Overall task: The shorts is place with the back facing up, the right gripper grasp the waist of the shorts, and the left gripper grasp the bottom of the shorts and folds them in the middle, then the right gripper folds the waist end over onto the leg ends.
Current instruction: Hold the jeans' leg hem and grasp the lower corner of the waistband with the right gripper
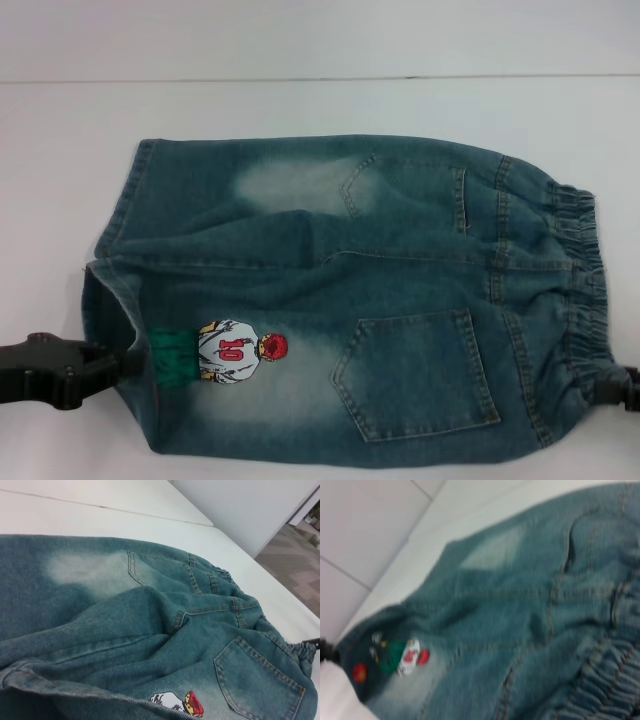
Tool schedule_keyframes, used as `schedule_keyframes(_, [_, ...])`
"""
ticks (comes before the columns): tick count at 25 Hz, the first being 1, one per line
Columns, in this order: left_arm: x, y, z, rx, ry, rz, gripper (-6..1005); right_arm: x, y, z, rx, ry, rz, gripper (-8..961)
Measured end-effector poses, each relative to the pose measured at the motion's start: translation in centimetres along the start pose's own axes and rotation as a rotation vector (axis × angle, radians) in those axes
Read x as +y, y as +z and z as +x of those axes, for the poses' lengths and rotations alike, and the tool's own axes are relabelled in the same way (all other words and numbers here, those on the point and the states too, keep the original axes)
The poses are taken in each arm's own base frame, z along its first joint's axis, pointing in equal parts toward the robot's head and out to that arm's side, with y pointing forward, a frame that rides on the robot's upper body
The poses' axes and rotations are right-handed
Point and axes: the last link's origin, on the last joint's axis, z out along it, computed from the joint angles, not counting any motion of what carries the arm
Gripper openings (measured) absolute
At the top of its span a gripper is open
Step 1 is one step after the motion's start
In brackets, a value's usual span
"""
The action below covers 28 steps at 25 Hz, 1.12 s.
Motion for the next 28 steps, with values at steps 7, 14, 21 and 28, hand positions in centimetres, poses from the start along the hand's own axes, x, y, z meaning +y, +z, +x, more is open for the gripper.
schedule_keyframes(7, [0.0, 0.0, 0.1, 0.0, 0.002, 0.0, 62, 0.3, 0.0, -0.4, 0.045, -0.022, -0.021, 902])
schedule_keyframes(14, [-0.1, 0.0, 0.1, -0.003, 0.001, 0.001, 61, 0.7, 0.1, -1.0, 0.04, -0.045, -0.042, 895])
schedule_keyframes(21, [-0.1, 0.1, 0.0, -0.004, -0.005, -0.002, 63, 1.3, 0.1, -0.8, 0.079, -0.055, -0.082, 889])
schedule_keyframes(28, [0.0, 0.1, 0.1, -0.002, 0.0, -0.005, 62, 1.4, -0.3, -0.9, 0.099, -0.078, -0.086, 883])
